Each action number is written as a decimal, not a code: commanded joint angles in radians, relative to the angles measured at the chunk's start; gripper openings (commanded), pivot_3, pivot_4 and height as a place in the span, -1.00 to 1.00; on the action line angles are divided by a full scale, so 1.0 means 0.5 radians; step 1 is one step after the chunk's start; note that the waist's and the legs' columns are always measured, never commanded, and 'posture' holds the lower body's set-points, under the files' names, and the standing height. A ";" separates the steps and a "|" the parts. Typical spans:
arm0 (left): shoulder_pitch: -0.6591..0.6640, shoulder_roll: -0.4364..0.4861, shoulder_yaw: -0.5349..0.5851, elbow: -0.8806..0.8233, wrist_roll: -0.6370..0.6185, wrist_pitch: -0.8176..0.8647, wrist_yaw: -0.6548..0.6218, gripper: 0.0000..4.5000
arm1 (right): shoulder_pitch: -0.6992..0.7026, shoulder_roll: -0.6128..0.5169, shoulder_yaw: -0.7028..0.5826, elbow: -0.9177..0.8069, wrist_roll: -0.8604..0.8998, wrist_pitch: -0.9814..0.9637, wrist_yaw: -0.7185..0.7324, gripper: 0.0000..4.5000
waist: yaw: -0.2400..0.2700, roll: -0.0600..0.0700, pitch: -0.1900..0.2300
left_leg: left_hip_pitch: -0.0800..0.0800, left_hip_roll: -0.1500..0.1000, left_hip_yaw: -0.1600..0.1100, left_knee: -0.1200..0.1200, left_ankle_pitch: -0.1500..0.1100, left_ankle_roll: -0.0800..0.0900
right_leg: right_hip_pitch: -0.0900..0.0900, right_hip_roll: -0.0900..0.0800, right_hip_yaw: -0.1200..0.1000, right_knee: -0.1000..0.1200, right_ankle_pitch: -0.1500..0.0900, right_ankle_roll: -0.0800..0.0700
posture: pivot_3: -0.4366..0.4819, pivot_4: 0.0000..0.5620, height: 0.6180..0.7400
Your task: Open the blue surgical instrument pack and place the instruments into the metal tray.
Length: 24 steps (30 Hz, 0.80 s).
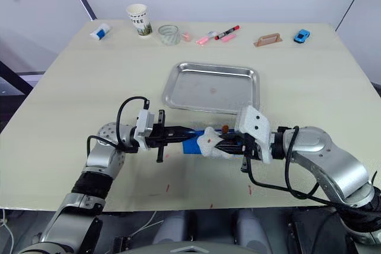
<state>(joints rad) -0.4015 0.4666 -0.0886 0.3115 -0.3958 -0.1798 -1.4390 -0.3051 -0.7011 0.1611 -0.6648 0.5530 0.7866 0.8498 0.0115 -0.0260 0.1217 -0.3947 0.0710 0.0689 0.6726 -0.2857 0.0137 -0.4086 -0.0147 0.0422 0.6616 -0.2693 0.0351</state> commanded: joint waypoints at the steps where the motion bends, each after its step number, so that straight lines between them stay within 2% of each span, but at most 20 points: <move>1: 0.020 0.021 -0.043 0.037 0.060 0.036 -0.007 -1.00 | -0.058 0.041 0.080 -0.046 -0.015 -0.037 -0.017 -0.99 | 0.000 0.000 0.000 | 0.000 0.000 0.000 0.000 0.000 0.000 | 0.000 0.000 0.000 0.000 0.000 0.000 | -0.05 -0.47 1.00; 8: 0.020 0.022 -0.058 0.000 0.061 0.066 -0.006 -1.00 | -0.239 0.033 0.201 0.058 -0.003 -0.030 0.142 -0.99 | 0.001 0.000 0.000 | 0.000 0.000 0.000 0.000 0.000 0.000 | 0.000 0.000 0.000 0.000 0.000 0.000 | -0.05 -0.47 1.00; 9: 0.023 0.025 -0.058 -0.010 0.059 0.073 -0.009 -1.00 | -0.272 0.025 0.223 0.069 0.004 -0.034 0.186 -0.56 | 0.001 0.000 0.000 | 0.000 0.000 0.000 0.000 0.000 0.000 | 0.000 0.000 0.000 0.000 0.000 0.000 | -0.05 -0.47 1.00; 10: 0.025 0.027 -0.058 -0.016 0.058 0.077 -0.011 -1.00 | -0.294 0.021 0.238 0.077 0.009 -0.037 0.215 -0.45 | 0.001 0.000 0.000 | 0.000 0.000 0.001 0.000 0.000 0.000 | 0.000 0.000 0.000 0.000 0.000 0.000 | -0.05 -0.47 1.00; 12: 0.029 0.032 -0.057 -0.028 0.053 0.084 -0.017 -1.00 | -0.318 -0.001 0.243 0.081 0.036 -0.045 0.289 0.04 | 0.002 0.000 0.000 | 0.000 0.000 0.000 0.000 0.000 0.000 | 0.000 0.000 0.000 0.000 0.000 0.000 | -0.05 -0.47 1.00; 14: 0.032 0.035 -0.056 -0.036 0.050 0.088 -0.020 -1.00 | -0.325 -0.011 0.237 0.082 0.050 -0.046 0.329 0.41 | 0.004 0.000 0.000 | -0.001 0.000 0.000 0.000 0.000 0.000 | 0.000 -0.001 -0.001 0.000 0.000 0.000 | -0.05 -0.47 1.00; 15: 0.033 0.039 -0.056 -0.038 0.048 0.090 -0.026 -1.00 | -0.327 -0.014 0.201 0.083 0.104 -0.036 0.362 0.52 | 0.003 0.000 0.000 | -0.001 0.000 0.000 0.000 0.000 0.000 | 0.000 -0.001 -0.001 0.000 0.000 0.000 | -0.05 -0.47 1.00; 24: 0.049 0.057 -0.039 -0.091 0.011 0.123 -0.051 -1.00 | -0.207 -0.038 -0.081 0.075 0.319 -0.041 0.339 0.52 | 0.004 0.000 0.000 | -0.001 0.000 -0.001 0.000 0.000 0.000 | 0.000 -0.001 -0.001 0.000 0.000 0.000 | -0.05 -0.47 1.00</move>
<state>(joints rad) -0.3939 0.4774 -0.0956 0.2702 -0.4004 -0.1335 -1.4492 -0.4238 -0.7048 0.1748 -0.6090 0.6869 0.7794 1.0278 0.0136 -0.0260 0.1216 -0.3953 0.0710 0.0687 0.6728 -0.2857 0.0137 -0.4086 -0.0150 0.0416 0.6614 -0.2693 0.0351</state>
